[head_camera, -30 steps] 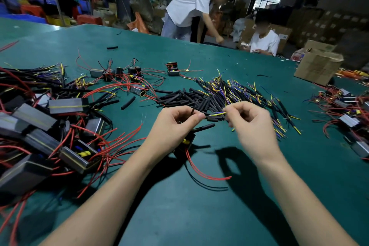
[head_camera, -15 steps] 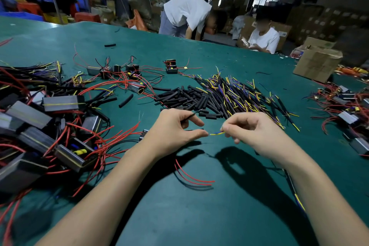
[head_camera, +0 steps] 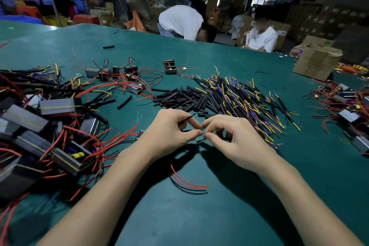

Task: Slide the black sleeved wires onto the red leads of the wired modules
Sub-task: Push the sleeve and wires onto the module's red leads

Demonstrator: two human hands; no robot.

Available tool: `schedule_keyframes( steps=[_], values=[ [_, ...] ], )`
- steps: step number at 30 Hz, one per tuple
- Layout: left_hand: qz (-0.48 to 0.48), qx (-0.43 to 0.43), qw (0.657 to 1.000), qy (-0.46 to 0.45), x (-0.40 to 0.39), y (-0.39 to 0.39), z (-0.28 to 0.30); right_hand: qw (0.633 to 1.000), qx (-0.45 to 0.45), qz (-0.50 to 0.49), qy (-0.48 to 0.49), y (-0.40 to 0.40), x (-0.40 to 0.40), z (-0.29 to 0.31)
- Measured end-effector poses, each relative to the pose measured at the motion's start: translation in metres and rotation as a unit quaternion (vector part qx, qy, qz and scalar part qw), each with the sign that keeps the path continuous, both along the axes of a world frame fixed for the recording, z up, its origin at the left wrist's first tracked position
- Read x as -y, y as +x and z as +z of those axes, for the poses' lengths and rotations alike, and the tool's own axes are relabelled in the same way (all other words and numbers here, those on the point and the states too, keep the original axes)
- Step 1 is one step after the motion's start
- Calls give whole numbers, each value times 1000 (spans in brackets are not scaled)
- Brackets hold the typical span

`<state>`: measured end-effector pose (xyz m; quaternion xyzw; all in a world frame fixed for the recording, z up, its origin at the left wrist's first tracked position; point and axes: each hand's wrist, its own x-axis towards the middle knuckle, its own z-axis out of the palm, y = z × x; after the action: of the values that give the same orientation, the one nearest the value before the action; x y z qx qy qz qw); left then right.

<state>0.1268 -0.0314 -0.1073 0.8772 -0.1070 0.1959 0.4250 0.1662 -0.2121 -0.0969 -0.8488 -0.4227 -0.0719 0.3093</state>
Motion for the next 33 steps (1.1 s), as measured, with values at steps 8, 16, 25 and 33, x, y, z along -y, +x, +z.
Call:
schedule_keyframes(
  steps=[8, 16, 25, 33],
  values=[
    [-9, -5, 999, 47, -2, -2, -2, 999, 36, 8, -31, 2, 1, 2],
    [-59, -100, 993, -30, -7, -5, 1, 999, 26, 21, -7, 0, -5, 4],
    [-32, -59, 996, -56, -1, -1, -5, 993, -76, -23, 89, 0, -2, -4],
    [-18, -35, 993, -110, -1, -1, -3, 962, -194, -79, 177, -2, -6, -6]
  ],
)
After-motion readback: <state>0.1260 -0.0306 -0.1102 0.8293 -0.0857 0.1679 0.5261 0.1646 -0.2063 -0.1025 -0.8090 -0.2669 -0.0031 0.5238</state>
